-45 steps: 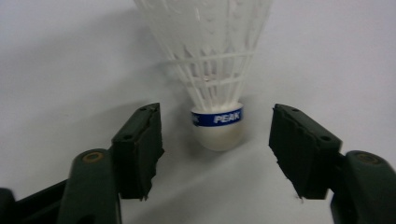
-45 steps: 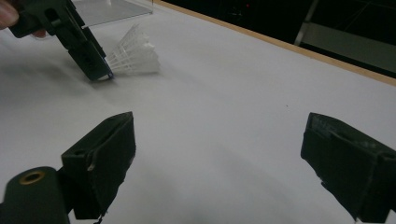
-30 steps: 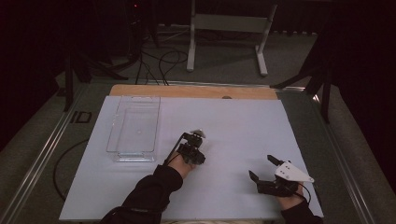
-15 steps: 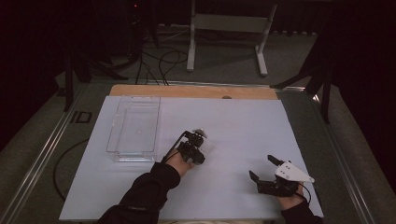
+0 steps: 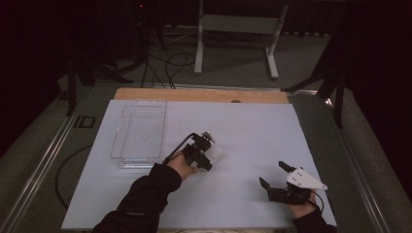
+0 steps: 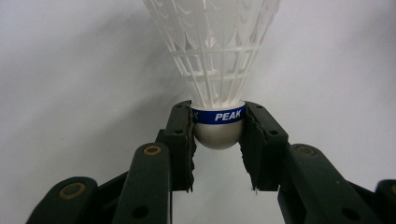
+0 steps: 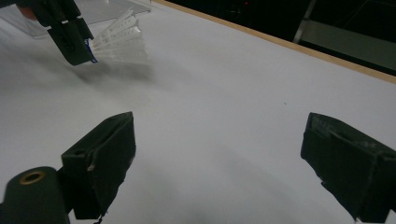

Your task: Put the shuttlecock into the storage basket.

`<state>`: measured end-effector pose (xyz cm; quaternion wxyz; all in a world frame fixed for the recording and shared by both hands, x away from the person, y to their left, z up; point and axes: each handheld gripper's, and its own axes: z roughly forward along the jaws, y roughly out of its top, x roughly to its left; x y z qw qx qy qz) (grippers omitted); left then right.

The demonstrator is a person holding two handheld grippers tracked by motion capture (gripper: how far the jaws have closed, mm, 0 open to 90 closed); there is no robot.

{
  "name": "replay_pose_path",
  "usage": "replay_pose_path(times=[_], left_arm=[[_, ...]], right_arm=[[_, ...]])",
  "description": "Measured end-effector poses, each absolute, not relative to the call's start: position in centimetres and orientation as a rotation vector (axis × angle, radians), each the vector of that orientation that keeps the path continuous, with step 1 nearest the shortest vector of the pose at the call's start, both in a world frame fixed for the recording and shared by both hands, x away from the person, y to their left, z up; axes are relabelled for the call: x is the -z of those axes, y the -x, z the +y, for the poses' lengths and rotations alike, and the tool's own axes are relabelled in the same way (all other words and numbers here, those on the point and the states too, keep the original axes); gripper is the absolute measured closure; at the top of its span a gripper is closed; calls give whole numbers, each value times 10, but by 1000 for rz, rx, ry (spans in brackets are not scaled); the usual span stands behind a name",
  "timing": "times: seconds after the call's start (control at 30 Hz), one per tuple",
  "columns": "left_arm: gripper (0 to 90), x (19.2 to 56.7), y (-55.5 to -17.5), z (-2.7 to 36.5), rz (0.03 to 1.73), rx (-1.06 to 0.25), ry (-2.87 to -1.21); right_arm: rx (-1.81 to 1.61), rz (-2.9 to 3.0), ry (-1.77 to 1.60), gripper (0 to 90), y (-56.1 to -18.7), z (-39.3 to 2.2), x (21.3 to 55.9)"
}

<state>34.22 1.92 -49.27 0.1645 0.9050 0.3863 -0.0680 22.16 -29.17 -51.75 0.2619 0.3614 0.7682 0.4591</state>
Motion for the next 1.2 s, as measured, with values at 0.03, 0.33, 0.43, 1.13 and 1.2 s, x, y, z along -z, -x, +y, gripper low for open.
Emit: replay_pose_path(times=[0.03,0.33,0.43,1.13,1.2], left_arm=[[664,492,-342,20,1097,197,-2587],[665,483,-342,31,1025,216,-2621],[665,477,-341,33,996,203,-2641],[665,469,-335,43,789,287,-2716],[665,467,-335,43,775,287,-2726]], right_arm=[[-1244,2078,-978,102,-221,-291,517],[-1242,2075,-979,102,-221,-292,517],[-1244,2073,-980,102,-221,-292,517],[-1245,2065,-974,102,-220,-293,515],[-1249,2063,-974,102,-220,-293,515]])
